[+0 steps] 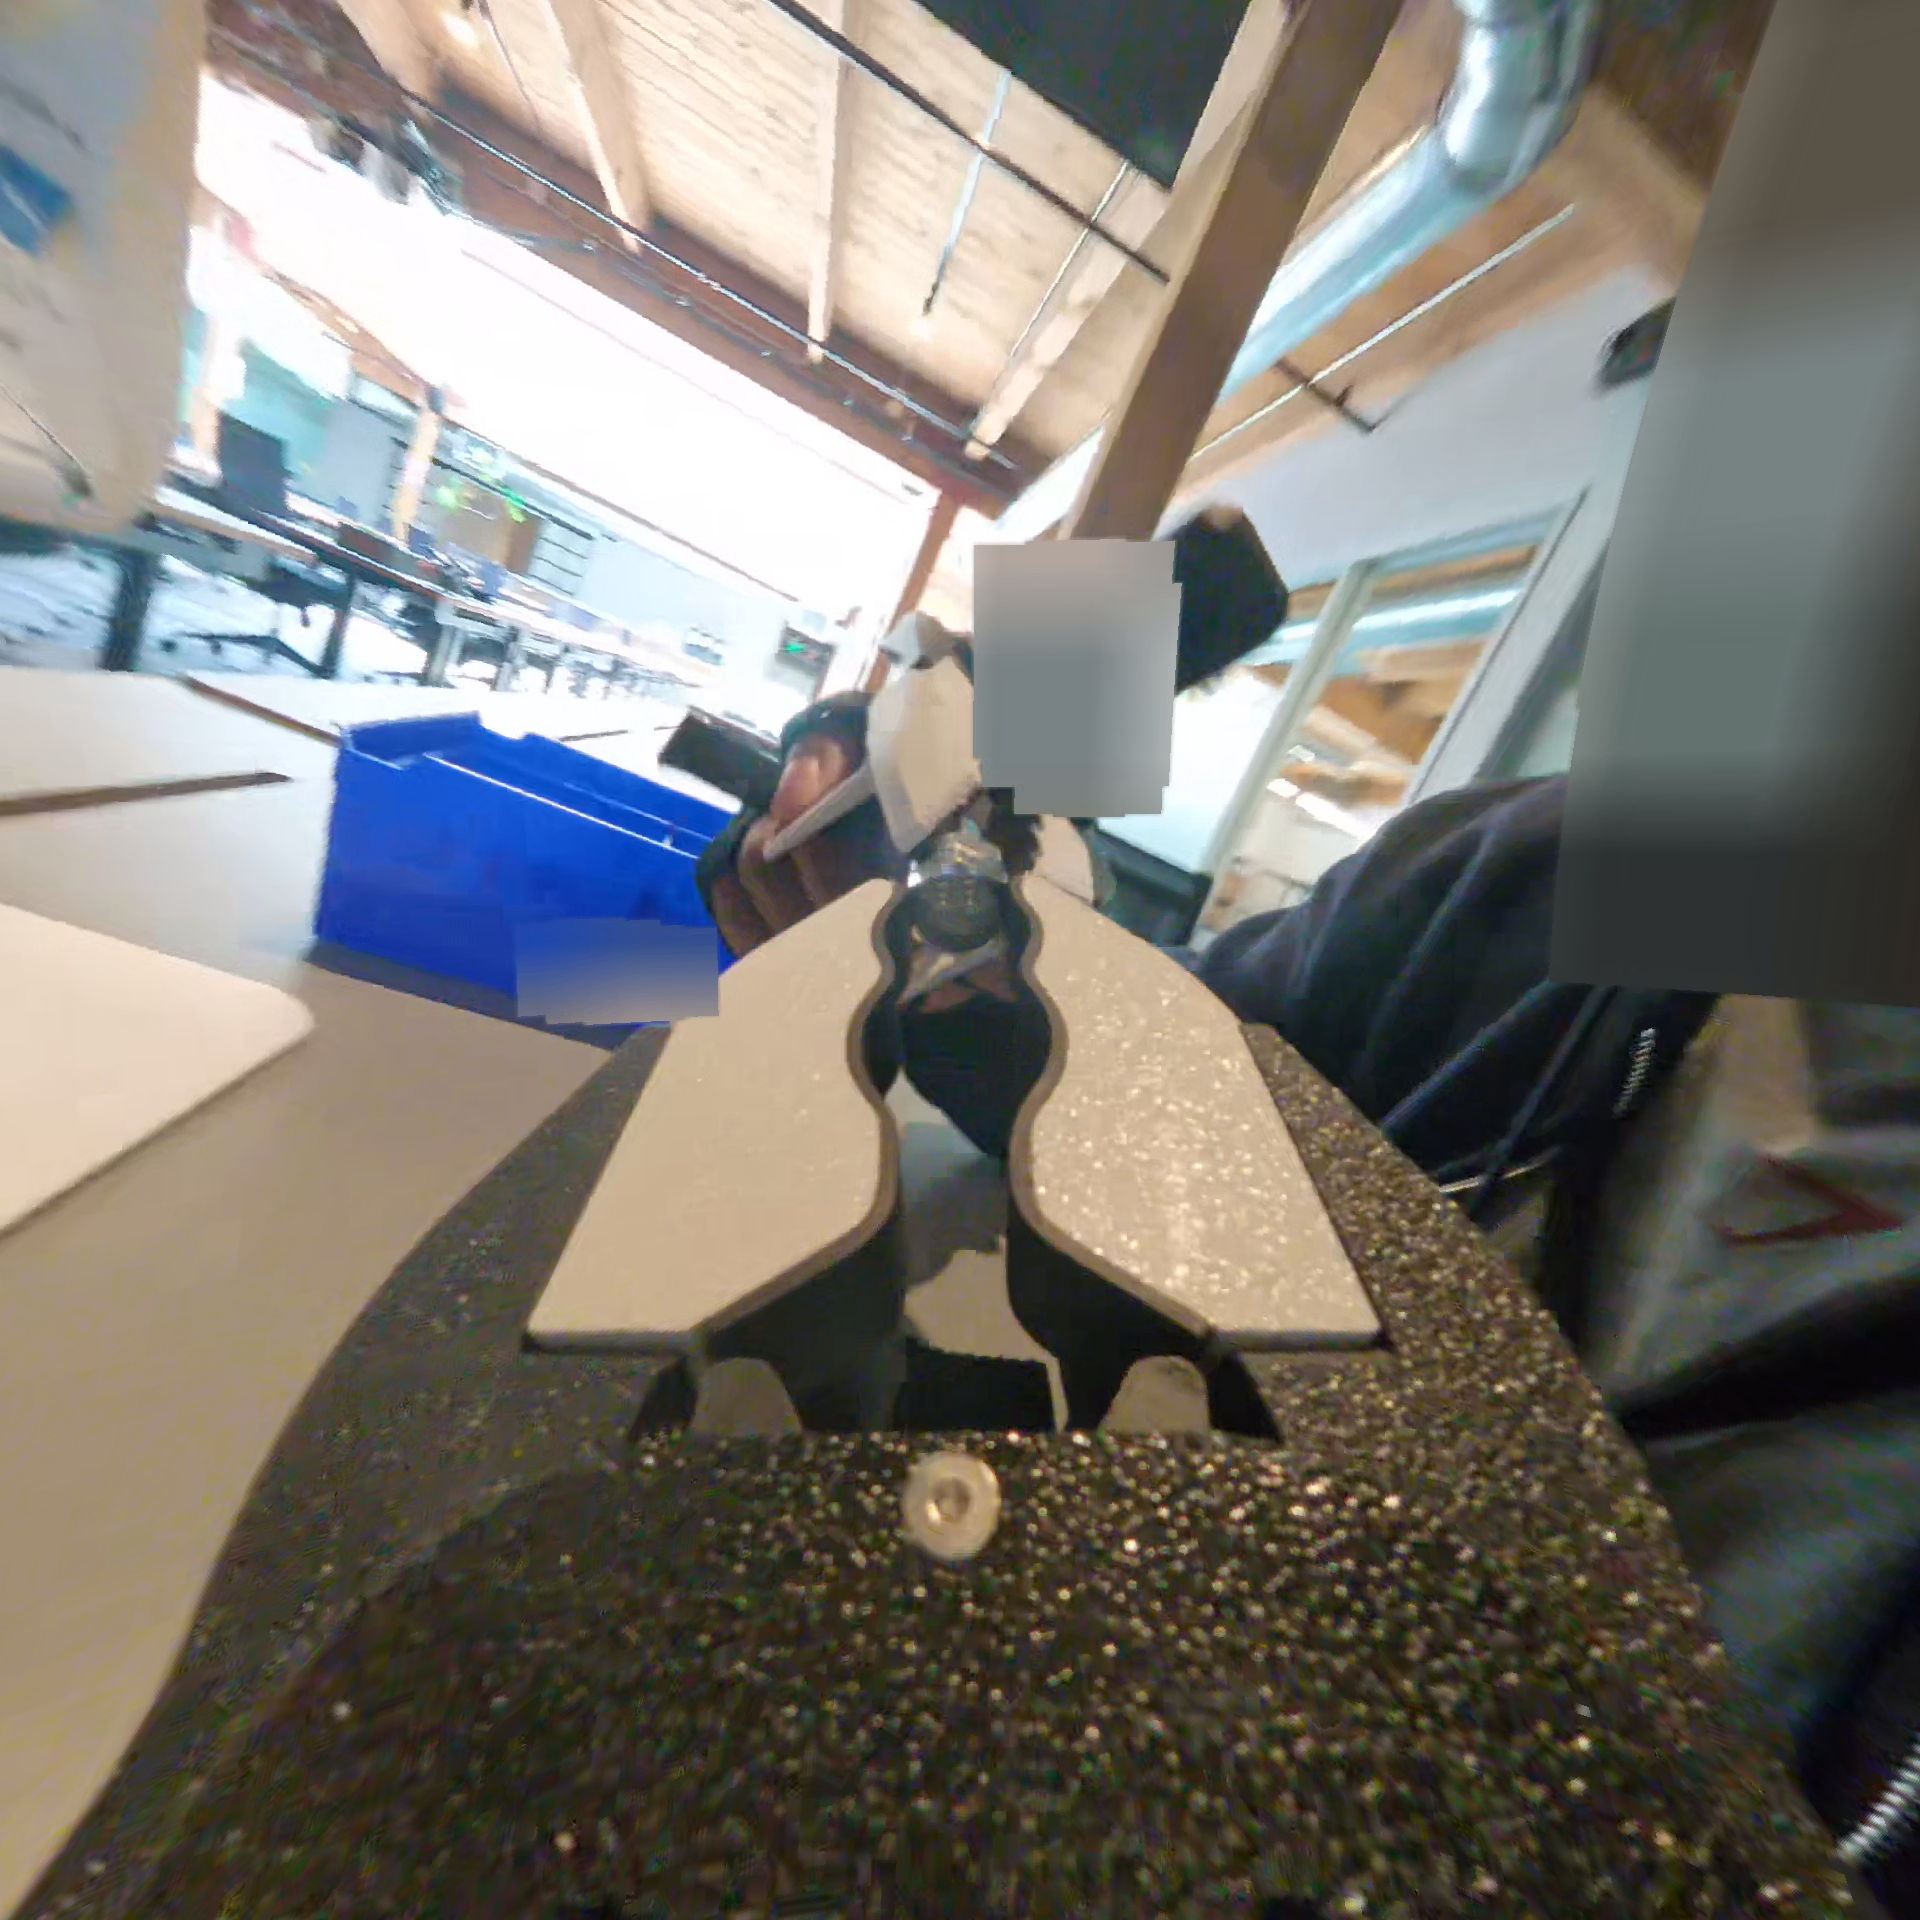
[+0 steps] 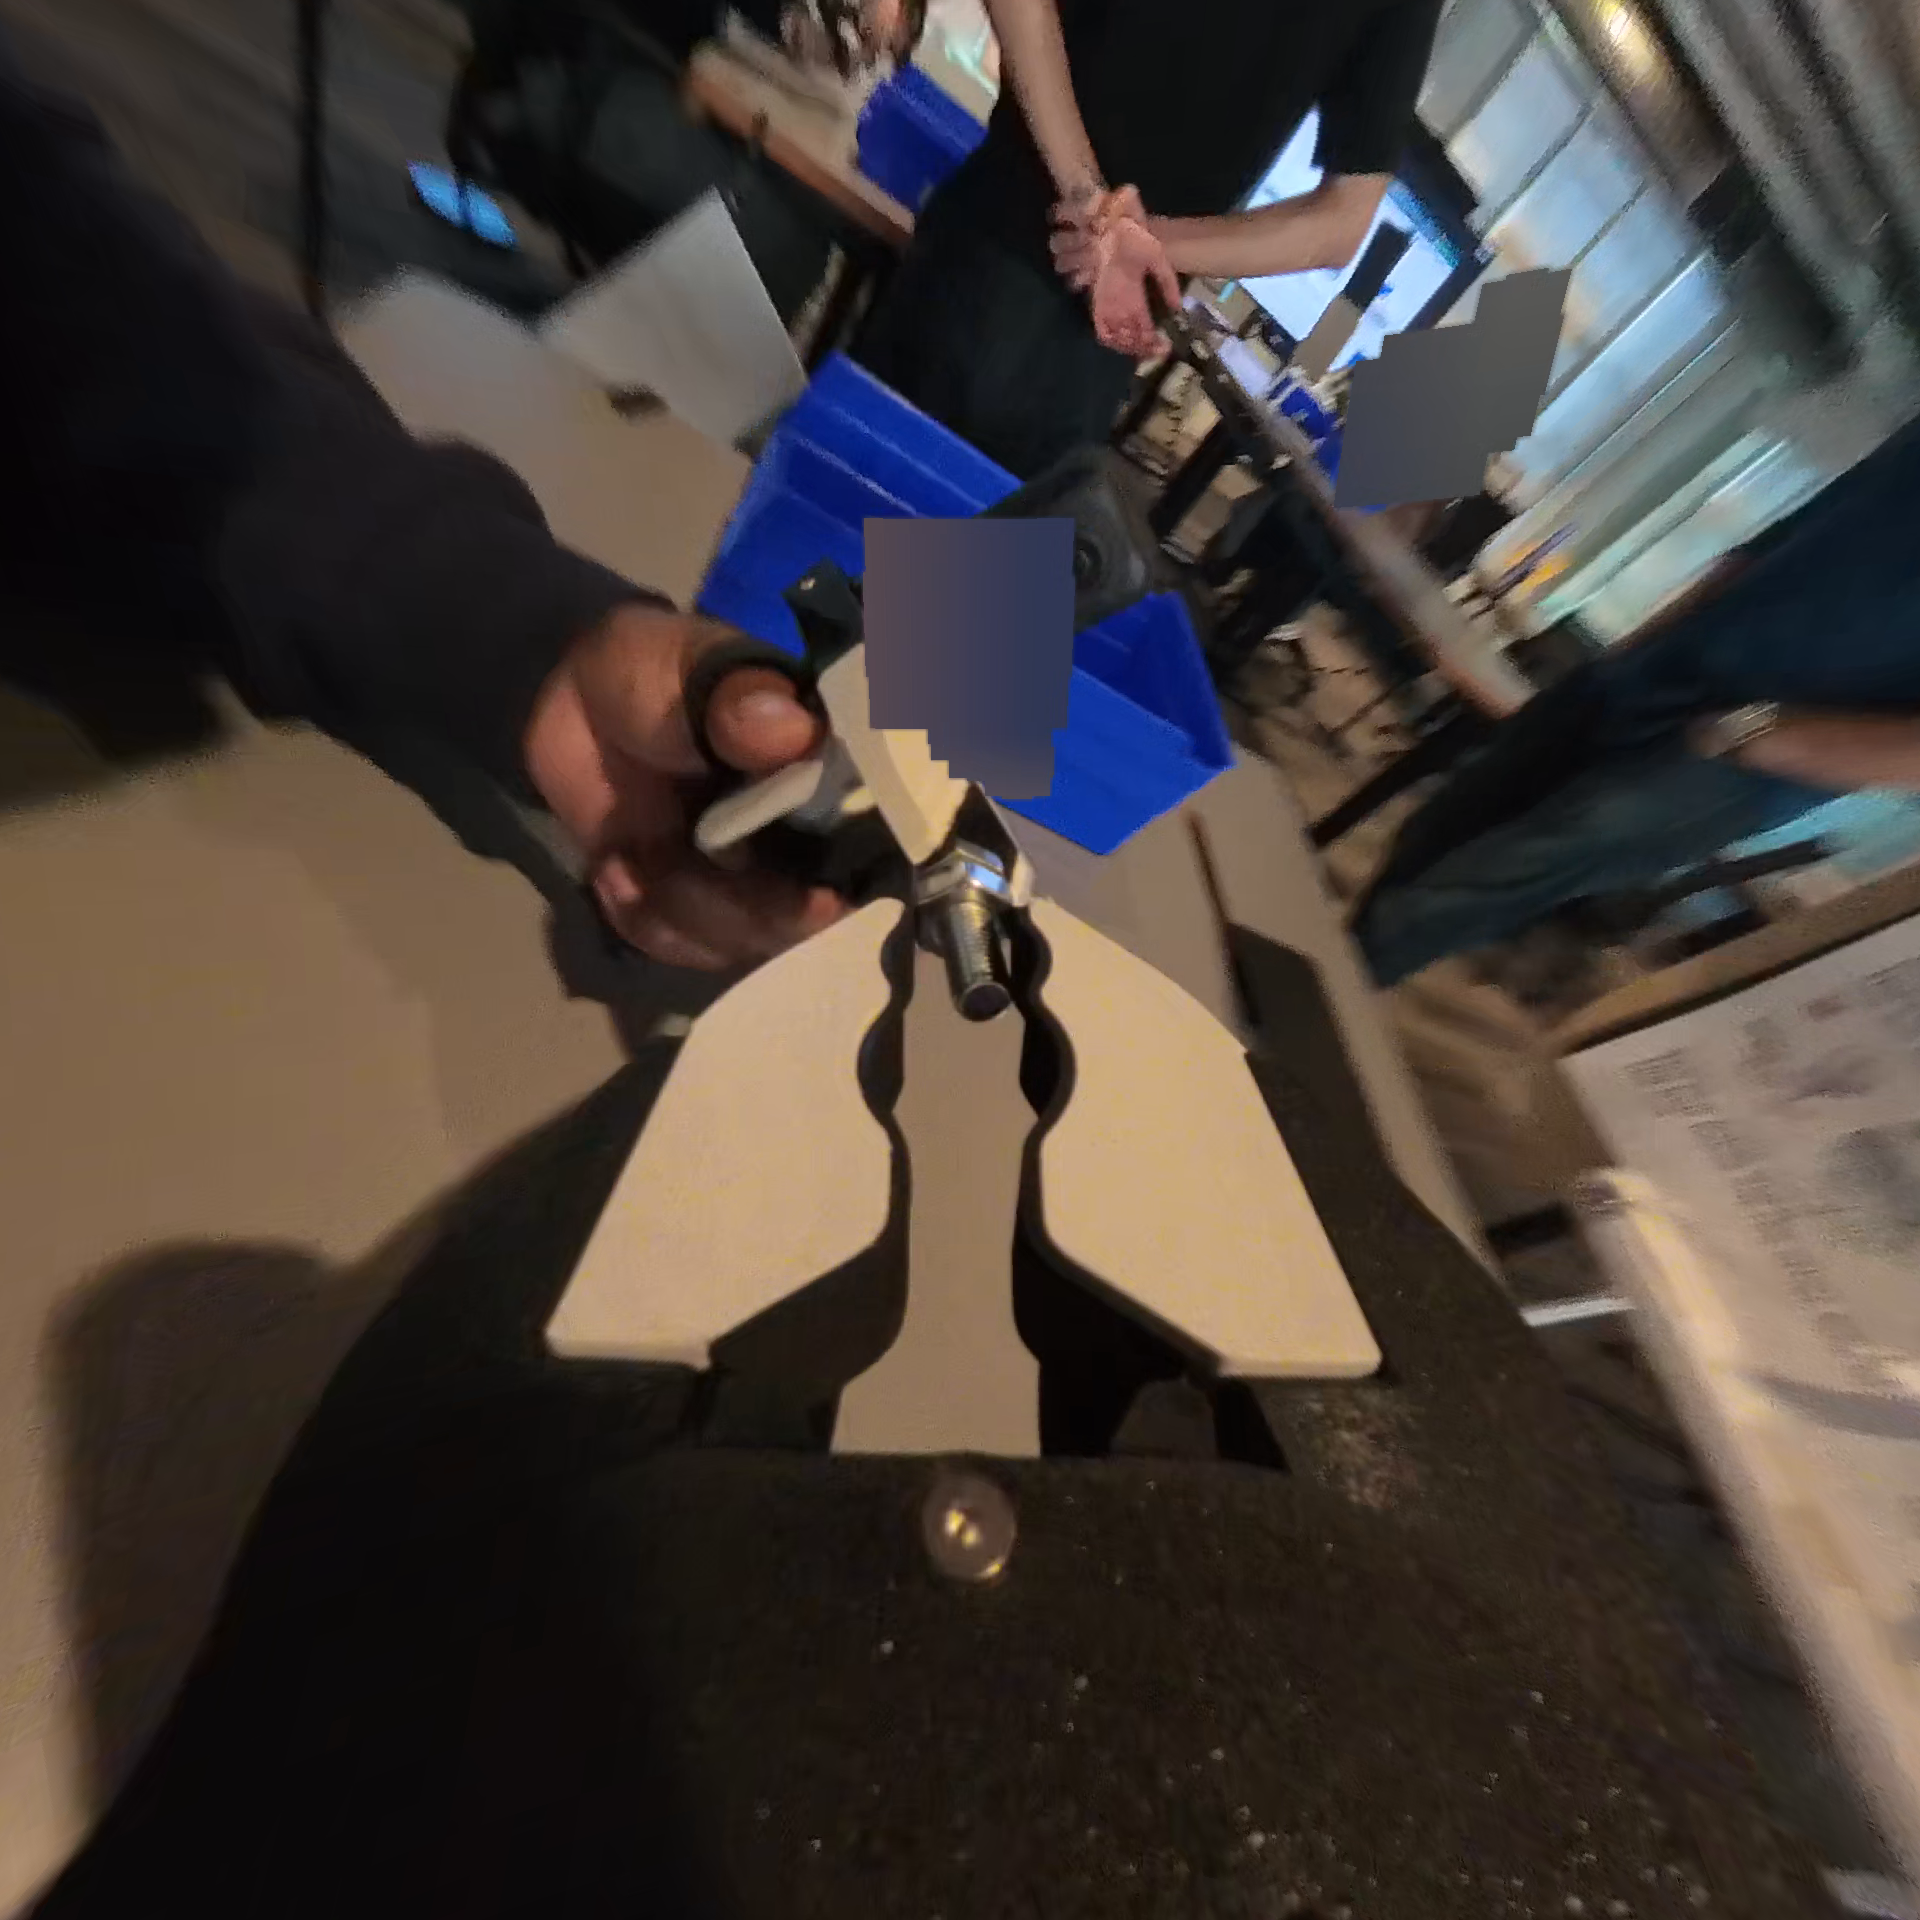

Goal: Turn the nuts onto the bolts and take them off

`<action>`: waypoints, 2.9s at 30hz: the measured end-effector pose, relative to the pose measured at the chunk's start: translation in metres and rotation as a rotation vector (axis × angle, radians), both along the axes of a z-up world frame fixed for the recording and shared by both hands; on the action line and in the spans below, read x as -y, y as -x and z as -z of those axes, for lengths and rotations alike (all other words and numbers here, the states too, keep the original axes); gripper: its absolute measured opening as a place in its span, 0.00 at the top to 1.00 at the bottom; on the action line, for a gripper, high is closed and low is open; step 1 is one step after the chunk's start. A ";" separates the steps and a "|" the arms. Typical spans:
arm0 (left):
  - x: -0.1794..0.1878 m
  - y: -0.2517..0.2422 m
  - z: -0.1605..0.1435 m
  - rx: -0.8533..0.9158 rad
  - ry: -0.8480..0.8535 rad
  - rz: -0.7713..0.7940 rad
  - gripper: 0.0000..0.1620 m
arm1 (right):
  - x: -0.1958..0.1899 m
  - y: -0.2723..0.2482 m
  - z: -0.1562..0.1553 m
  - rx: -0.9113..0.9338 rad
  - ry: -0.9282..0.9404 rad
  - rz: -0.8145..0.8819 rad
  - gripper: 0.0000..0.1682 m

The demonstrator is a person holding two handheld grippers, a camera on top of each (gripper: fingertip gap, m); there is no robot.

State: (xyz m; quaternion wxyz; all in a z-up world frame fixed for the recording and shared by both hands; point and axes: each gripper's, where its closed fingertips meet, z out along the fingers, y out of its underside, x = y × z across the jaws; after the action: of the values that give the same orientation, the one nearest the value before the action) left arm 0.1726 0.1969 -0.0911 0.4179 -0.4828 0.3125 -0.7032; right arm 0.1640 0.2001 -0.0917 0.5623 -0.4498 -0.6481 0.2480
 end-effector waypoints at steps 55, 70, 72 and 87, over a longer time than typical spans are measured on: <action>0.000 0.001 0.002 -0.008 0.002 0.015 0.90 | 0.002 0.000 0.002 0.017 -0.124 0.022 0.76; -0.001 0.010 -0.009 -0.257 -0.610 -0.415 0.90 | -0.002 0.005 -0.015 -0.234 1.067 -0.150 0.79; 0.000 0.009 -0.009 -0.259 -0.619 -0.414 0.90 | 0.000 0.006 -0.015 -0.228 1.082 -0.158 0.80; 0.001 0.008 -0.008 -0.264 -0.635 -0.413 0.90 | 0.003 0.008 -0.013 -0.208 1.071 -0.165 0.90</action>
State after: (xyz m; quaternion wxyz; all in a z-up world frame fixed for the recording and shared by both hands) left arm 0.1646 0.1955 -0.0831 0.6352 -0.4684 0.4618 -0.4048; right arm 0.1563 0.1972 -0.0785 0.2945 -0.5939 -0.4054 0.6295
